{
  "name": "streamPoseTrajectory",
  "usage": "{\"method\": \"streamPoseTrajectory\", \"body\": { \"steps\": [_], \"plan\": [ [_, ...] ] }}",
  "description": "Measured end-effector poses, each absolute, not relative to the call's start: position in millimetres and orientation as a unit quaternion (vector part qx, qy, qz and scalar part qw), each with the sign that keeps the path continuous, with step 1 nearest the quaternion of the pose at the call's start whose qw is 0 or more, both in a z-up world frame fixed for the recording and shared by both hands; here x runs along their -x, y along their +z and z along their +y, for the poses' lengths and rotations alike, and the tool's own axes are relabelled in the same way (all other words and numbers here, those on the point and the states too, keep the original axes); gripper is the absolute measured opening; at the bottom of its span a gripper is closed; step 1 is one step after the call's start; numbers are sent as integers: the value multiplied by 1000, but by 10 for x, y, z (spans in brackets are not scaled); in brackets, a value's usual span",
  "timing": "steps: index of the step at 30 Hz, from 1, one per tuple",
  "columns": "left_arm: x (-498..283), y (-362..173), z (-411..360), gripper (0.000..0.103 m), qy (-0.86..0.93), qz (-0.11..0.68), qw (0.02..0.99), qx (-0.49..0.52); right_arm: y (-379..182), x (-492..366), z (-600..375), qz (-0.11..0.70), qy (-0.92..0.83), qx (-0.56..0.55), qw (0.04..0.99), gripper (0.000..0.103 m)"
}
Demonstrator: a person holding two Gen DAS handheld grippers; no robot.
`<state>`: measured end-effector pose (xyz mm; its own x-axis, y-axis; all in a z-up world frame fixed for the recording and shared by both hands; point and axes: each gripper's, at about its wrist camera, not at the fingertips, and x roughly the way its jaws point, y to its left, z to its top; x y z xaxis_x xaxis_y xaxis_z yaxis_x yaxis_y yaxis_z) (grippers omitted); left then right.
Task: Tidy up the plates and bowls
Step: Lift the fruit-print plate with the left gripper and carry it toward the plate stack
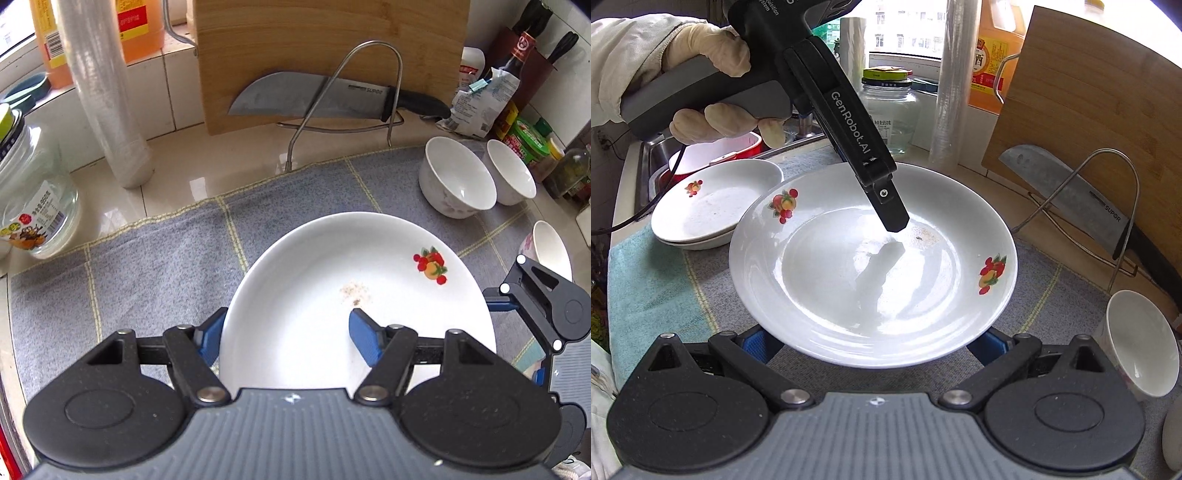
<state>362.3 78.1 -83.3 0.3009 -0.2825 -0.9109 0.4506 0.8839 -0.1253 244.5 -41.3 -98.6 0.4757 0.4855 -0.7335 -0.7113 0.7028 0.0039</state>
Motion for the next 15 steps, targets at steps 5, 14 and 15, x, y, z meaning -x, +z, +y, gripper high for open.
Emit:
{"method": "streamPoseTrajectory", "body": {
  "steps": [5,14,15],
  "plan": [
    [-3446,-793,868,68,-217,542,809,-68,-938,-2336,-357,366,367,159,840,103],
    [-3118,-713,1027,68,-190,537,821,-42,-834,-2111,-298,357,396,173,828,103],
    [-3073,-707,1059,68,-188,536,822,-40,-826,-2090,-284,357,399,174,826,103]
  ]
}}
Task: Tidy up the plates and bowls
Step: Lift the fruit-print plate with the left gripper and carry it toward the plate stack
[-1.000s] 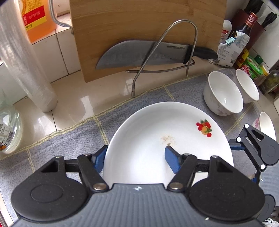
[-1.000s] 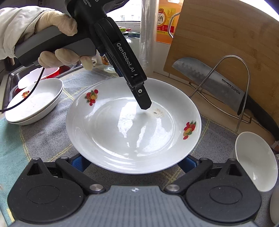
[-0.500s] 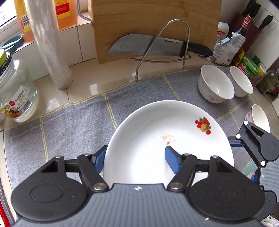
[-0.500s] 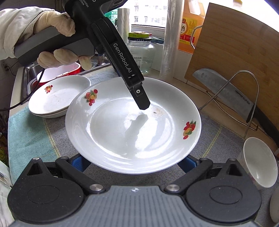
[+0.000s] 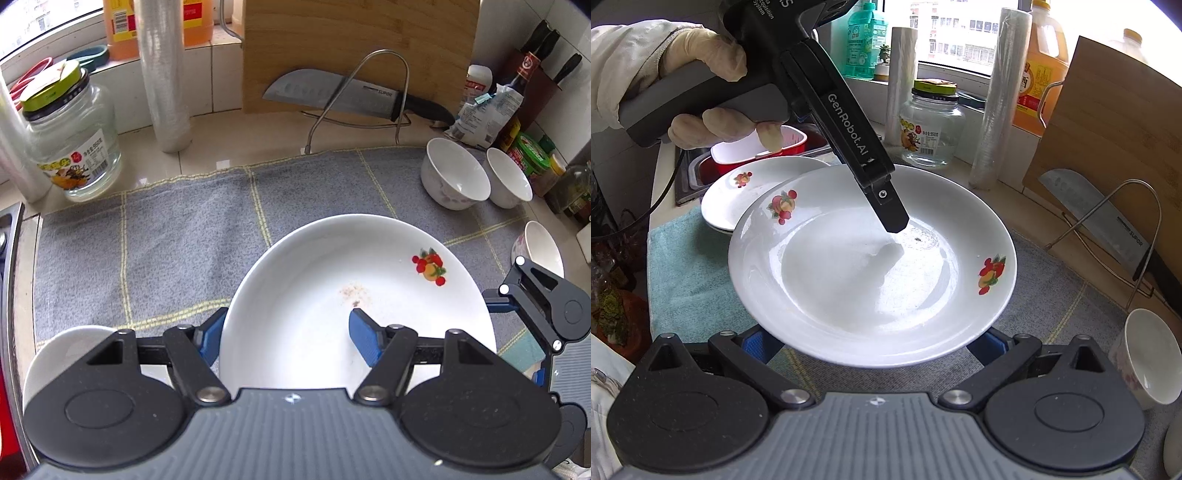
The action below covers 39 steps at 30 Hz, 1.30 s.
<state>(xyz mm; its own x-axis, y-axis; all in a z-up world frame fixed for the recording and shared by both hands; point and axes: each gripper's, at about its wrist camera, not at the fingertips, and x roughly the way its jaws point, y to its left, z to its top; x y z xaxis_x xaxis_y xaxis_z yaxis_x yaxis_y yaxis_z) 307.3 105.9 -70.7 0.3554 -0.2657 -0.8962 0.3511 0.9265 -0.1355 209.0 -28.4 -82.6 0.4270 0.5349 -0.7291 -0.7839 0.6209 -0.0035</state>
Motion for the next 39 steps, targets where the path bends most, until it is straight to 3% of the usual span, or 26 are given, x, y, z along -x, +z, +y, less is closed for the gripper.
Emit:
{"method": "streamPoseTrajectory", "body": {
  "steps": [39],
  "plan": [
    [-2865,-659,2848,68,-156,531,833,-15,-910,-2038,1416,358,429,185,808,103]
  ]
}}
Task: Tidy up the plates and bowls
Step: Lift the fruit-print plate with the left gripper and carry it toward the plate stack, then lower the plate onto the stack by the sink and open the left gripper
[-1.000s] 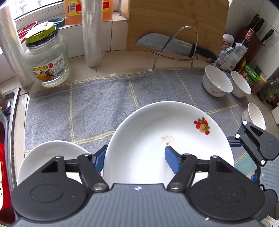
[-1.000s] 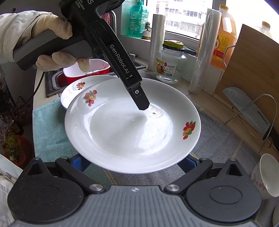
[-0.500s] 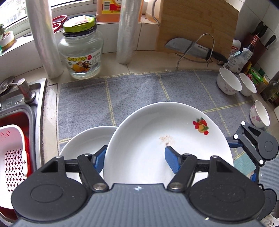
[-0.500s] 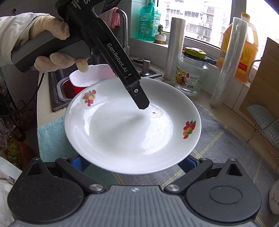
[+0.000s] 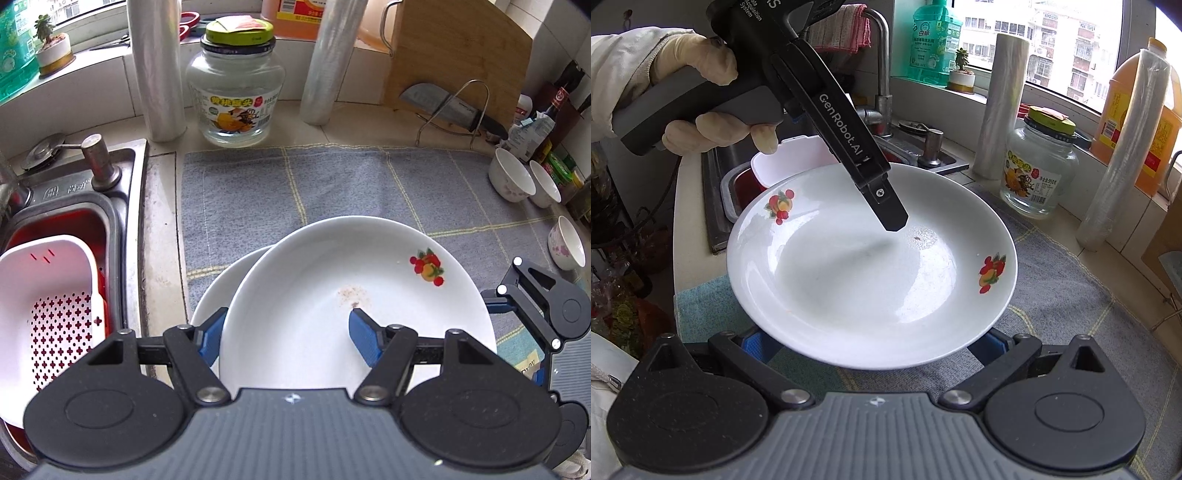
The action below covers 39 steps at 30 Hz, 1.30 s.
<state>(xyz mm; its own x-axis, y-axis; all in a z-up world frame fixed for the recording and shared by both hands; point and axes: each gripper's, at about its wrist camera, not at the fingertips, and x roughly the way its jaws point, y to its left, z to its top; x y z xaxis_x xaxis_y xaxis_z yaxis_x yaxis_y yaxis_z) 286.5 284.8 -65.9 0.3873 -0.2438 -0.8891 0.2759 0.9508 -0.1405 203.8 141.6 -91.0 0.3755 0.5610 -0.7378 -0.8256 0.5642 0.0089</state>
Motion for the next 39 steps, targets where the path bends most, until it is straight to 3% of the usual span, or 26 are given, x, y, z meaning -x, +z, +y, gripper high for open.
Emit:
{"method": "streamPoseTrajectory", "body": {
  "steps": [39],
  "plan": [
    [-3042,-1058,2923,68,-184,567,803,1,-1031,-2071,1540,401,407,222,790,103]
  ]
}}
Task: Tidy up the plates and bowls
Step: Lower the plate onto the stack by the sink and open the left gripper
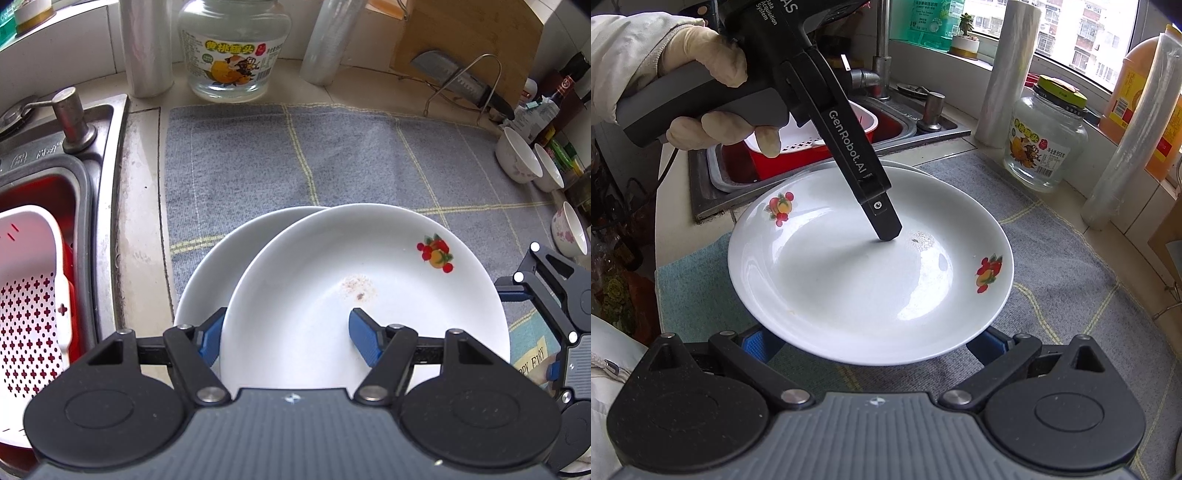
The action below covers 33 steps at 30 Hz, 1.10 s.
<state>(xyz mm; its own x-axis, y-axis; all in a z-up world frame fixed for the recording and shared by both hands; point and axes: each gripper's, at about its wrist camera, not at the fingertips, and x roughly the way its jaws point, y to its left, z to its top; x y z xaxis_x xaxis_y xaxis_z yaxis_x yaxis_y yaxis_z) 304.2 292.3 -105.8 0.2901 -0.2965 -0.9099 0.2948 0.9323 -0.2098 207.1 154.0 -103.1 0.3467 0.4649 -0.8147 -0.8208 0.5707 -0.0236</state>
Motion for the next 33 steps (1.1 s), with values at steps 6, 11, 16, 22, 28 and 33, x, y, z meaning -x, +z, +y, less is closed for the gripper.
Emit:
{"method": "streamPoseTrajectory", "body": {
  "steps": [6,11,16,22,28,33],
  "plan": [
    [-3041,-1068,2930,68,-187,566,803,0,-1027,-2077,1547,404,406,225,788,103],
    [-3043,-1064,2927,68,-188,569,800,-2,-1024,-2080,1543,404,407,225,788,103],
    [-3040,-1041,2927,68,-185,568,802,-9,-1025,-2058,1551,401,407,229,788,103],
    [-3032,-1031,2933,68,-184,567,803,-14,-1022,-2054,1538,400,408,227,789,103],
    [-3036,-1025,2952,68,-187,567,802,-13,-1016,-2045,1539,399,408,229,789,103],
    [-3033,-1011,2961,68,-186,566,803,-12,-1011,-2037,1548,398,407,232,789,103]
  ]
}}
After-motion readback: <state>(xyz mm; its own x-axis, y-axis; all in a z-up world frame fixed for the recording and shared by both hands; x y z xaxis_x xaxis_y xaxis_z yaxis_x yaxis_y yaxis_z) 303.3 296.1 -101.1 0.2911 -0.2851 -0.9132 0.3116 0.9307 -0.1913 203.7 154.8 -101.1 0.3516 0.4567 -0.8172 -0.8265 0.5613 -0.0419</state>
